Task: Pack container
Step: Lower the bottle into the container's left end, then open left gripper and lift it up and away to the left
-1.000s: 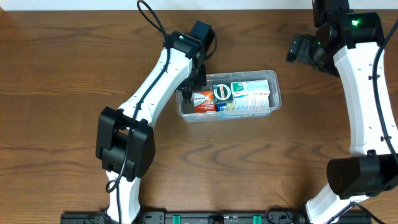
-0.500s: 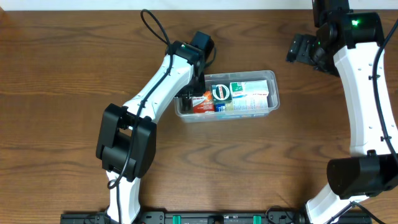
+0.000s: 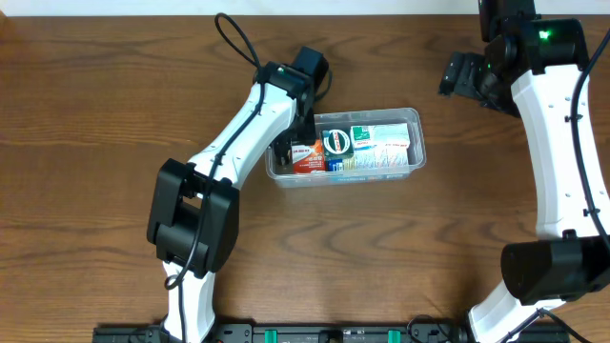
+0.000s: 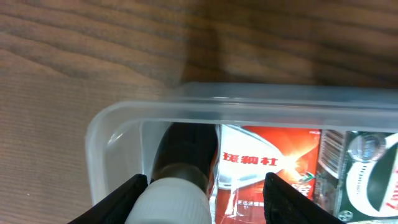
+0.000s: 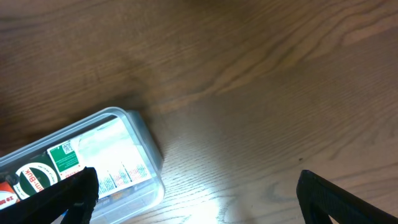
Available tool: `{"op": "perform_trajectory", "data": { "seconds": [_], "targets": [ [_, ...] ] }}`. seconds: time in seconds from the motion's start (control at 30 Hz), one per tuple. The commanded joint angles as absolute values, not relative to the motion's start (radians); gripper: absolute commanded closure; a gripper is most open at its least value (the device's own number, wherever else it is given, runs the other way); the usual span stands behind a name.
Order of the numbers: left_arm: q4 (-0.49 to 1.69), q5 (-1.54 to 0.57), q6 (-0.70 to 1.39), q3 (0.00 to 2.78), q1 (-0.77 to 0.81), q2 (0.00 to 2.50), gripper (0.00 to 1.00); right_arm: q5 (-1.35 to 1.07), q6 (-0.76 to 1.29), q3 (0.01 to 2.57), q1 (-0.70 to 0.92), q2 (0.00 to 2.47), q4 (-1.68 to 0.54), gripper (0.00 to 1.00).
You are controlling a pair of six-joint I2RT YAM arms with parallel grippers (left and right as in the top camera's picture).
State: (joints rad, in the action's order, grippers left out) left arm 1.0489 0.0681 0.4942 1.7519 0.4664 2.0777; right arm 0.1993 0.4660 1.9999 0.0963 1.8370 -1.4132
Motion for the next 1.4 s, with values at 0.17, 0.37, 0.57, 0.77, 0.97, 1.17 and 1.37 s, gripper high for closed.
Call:
{"op": "perform_trajectory", "data": {
  "seconds": [0.17, 0.37, 0.57, 0.77, 0.97, 1.17, 1.37],
  "targets": [
    [1.046, 0.092, 0.486, 1.803, 0.461, 1.833, 0.4, 0.209, 0.462, 2.002, 0.092, 1.84, -1.414, 0.01],
    [1.065, 0.15, 0.465, 1.803, 0.43, 1.644, 0.34, 0.209, 0.462, 2.002, 0.092, 1.84, -1.414, 0.01],
    [1.094, 0.301, 0.465, 1.803, 0.36, 1.497, 0.3, 0.209, 0.463, 2.002, 0.092, 1.84, -1.414, 0.01],
    [1.14, 0.324, 0.465, 1.803, 0.251, 1.426, 0.07, 0.209, 0.462, 2.002, 0.092, 1.84, -1.414, 0.01],
    [1.176, 0.324, 0.465, 1.803, 0.208, 1.418, 0.02, 0.209, 0.462, 2.002, 0.092, 1.84, -1.414, 0.01],
    [1.177, 0.324, 0.465, 1.803, 0.208, 1.419, 0.02, 0.209, 0.462, 2.002, 0.092, 1.84, -1.414, 0.01],
    [1.177, 0.324, 0.465, 1.803, 0.208, 1.419, 0.02, 0.209, 0.462, 2.002, 0.092, 1.84, -1.414, 0.01]
  ]
}}
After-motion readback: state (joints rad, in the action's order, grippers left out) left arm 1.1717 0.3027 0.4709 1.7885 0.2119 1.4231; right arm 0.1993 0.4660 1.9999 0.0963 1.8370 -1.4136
